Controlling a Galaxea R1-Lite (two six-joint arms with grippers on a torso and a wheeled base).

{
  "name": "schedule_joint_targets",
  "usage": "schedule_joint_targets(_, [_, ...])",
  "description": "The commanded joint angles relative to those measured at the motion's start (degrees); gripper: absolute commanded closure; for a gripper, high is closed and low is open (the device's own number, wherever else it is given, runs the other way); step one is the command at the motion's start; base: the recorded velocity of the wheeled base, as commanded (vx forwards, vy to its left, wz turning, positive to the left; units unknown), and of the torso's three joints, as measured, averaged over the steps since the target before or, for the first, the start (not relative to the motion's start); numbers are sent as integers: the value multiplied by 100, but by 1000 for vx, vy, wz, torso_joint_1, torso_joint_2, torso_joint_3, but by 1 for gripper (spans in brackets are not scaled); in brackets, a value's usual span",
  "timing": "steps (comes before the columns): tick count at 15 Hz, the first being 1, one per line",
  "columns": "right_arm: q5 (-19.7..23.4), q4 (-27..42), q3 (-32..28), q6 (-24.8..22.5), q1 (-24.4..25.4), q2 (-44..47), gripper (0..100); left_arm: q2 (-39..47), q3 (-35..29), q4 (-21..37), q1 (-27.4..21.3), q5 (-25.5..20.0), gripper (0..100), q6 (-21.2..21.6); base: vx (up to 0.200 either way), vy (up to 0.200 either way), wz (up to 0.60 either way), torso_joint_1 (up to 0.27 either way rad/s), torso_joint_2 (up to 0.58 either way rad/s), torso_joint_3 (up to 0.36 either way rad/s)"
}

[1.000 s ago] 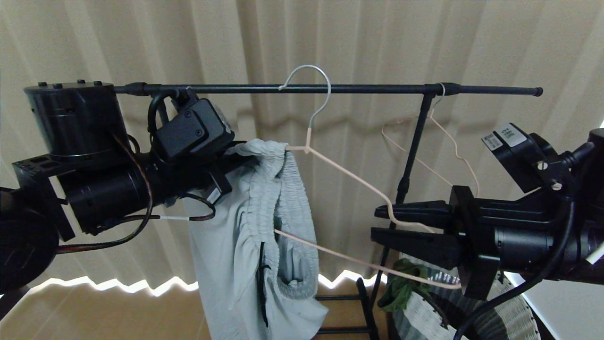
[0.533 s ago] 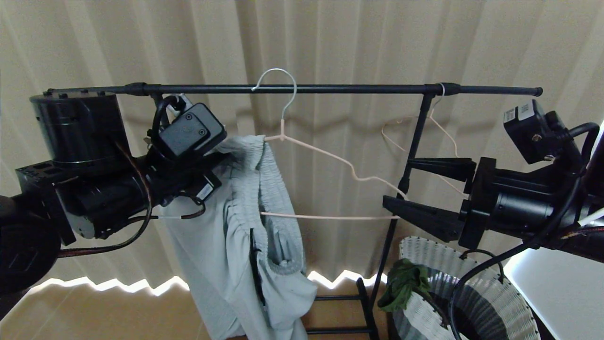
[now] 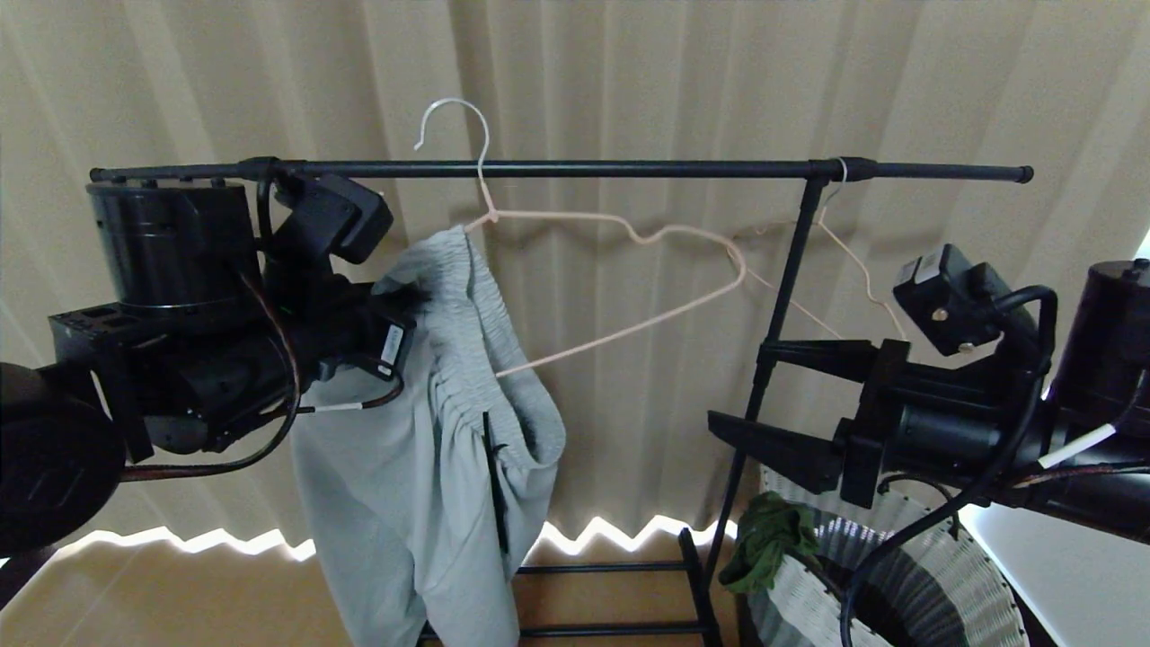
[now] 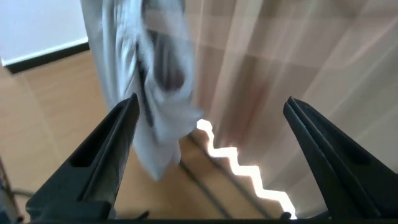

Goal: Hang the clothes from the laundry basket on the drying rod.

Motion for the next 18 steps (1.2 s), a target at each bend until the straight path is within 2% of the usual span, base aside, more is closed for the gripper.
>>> schedule_joint_targets(1, [-96, -23, 45, 5, 226, 277, 0, -27, -257, 5, -184, -43, 100, -408, 0, 0, 0, 0, 0, 0])
schedule_joint_targets(3, [-157, -32, 10, 23, 305, 488, 0, -115, -275, -30, -236, -210, 100, -460, 0, 0, 0, 0, 0, 0])
schedule_joint_targets(4, [-157, -84, -8, 32, 376, 637, 0, -247, -266, -30, -271, -509, 100, -469, 0, 0, 0, 0, 0, 0])
schedule_joint_targets(6, [-210, -480, -17, 40, 402, 901, 0, -378, -257, -30, -315, -737, 100, -460, 0, 0, 0, 0, 0, 0])
schedule_joint_targets(8, [-535, -1236, -34, 207, 402, 1420, 0, -484, -257, -30, -500, -746, 100, -452, 0, 0, 0, 0, 0, 0])
schedule_joint_targets(10, [-579, -1534, -157, 383, 402, 1692, 0, -510, -257, -30, -684, -737, 100, -434, 0, 0, 0, 0, 0, 0])
schedule_joint_targets(15, [-597, -1534, -228, 427, 402, 1824, 0, -519, -275, -39, -843, -746, 100, -425, 0, 0, 0, 0, 0, 0])
schedule_joint_targets(17, [-614, -1534, -149, 427, 402, 1859, 0, -519, -284, -276, -843, -746, 100, -443, 0, 0, 0, 0, 0, 0])
schedule_joint_targets(18, [-614, -1543, -113, 427, 402, 1850, 100, -510, -275, -373, -843, -746, 100, -443, 0, 0, 0, 0, 0, 0])
